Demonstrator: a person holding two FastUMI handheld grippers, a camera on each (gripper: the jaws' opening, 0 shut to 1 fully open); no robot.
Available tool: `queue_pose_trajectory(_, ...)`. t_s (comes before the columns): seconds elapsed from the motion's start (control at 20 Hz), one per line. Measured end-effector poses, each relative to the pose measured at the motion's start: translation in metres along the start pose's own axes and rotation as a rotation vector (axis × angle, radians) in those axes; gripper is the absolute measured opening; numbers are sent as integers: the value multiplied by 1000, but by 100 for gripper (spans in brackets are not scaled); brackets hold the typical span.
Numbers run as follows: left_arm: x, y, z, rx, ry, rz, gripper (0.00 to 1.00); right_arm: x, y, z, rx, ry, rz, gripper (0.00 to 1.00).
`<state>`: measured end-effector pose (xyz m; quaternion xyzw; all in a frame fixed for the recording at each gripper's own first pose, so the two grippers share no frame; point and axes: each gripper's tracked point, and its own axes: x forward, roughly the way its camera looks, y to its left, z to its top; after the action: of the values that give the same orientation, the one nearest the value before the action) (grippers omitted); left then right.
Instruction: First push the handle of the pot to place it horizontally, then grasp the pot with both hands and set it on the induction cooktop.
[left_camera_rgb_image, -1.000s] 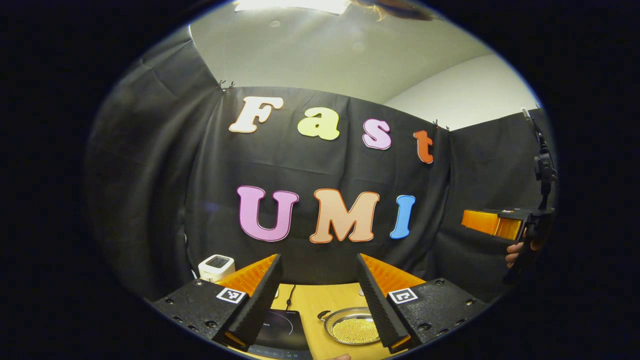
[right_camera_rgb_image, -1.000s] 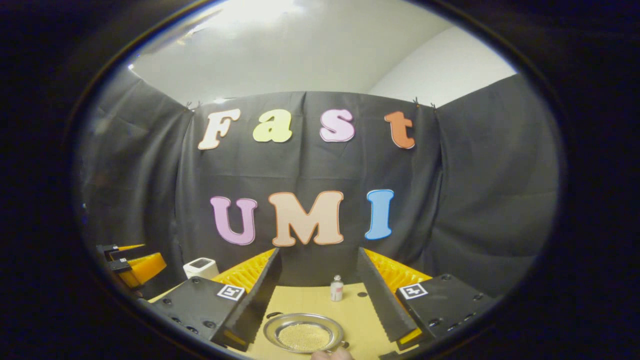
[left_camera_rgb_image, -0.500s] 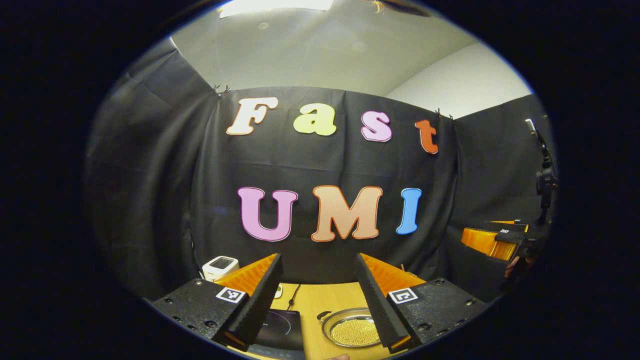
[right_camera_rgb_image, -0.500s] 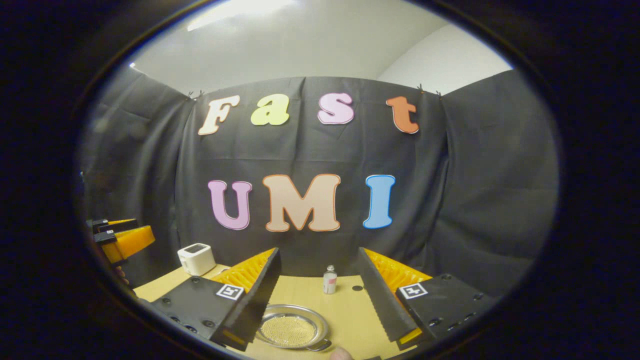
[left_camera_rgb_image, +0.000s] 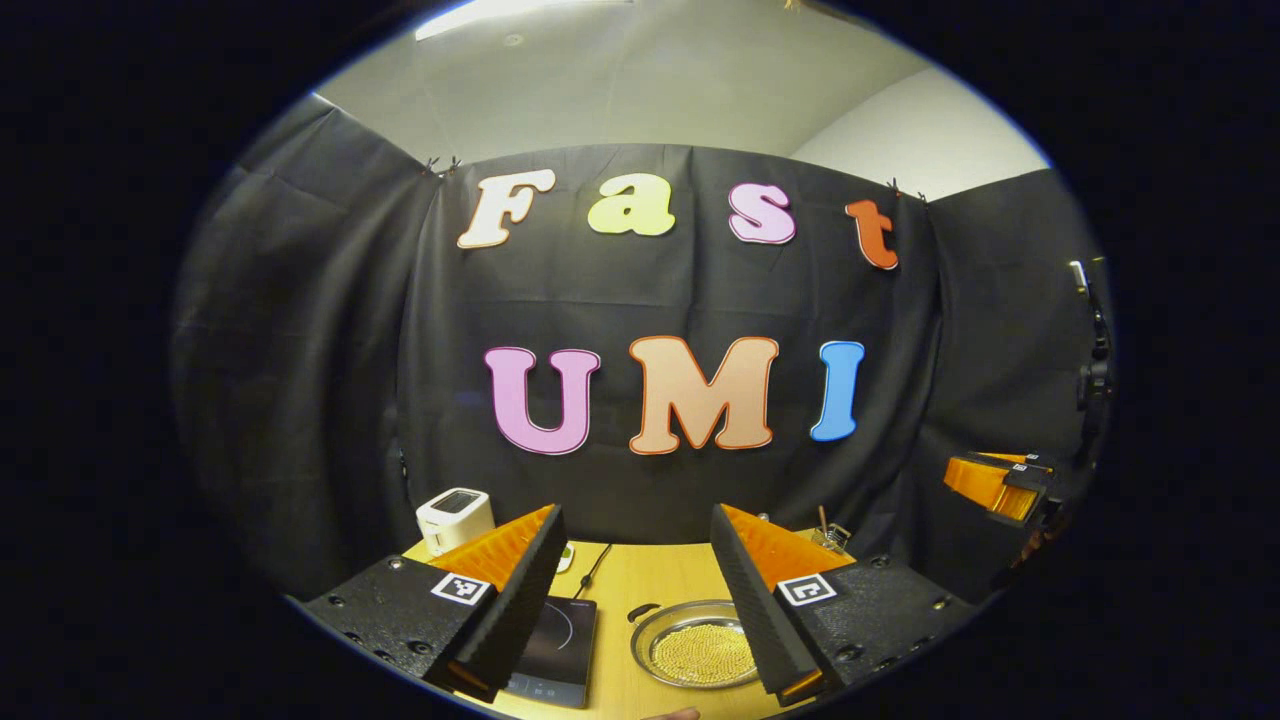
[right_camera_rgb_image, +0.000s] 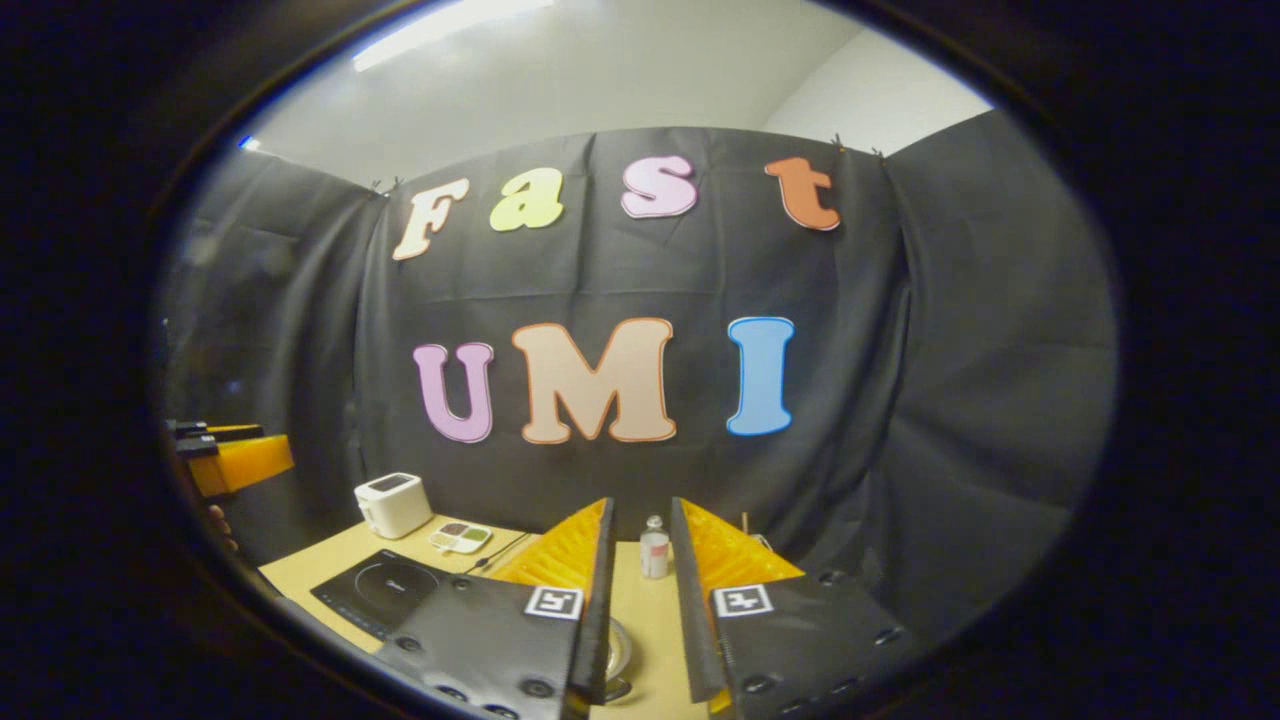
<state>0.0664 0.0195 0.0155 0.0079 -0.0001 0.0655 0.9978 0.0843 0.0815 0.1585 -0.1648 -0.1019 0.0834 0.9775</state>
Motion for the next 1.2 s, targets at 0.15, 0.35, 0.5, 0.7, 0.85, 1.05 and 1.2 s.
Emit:
queue_pose_trajectory(0.15, -4, -4, -6, -11, 15, 14, 89, 9, 4, -16, 22, 46, 35, 10)
queue_pose_trajectory(0.35, 0, 7, -14, -16, 42, 7, 84, 15, 18, -56, 69, 173, 75, 0)
queue_pose_trajectory(0.5, -1, 25, -20, -37, 39, 6, 89, 11, 44, -86, 55, 239, 129, 2)
queue_pose_trajectory(0.7, 1, 53, -39, -68, 76, -22, 89, 12, 62, -133, 81, 350, 95, 3)
queue_pose_trajectory(0.85, 5, 74, -55, -90, 100, -54, 94, 9, 76, -174, 41, 441, 68, 3)
queue_pose_trajectory(1.05, 9, 93, -80, -96, 140, -94, 89, -1, 99, -228, 79, 569, 36, 3)
queue_pose_trajectory(1.2, 11, 109, -84, -76, 147, -89, 89, -14, 102, -270, 102, 681, 12, 3)
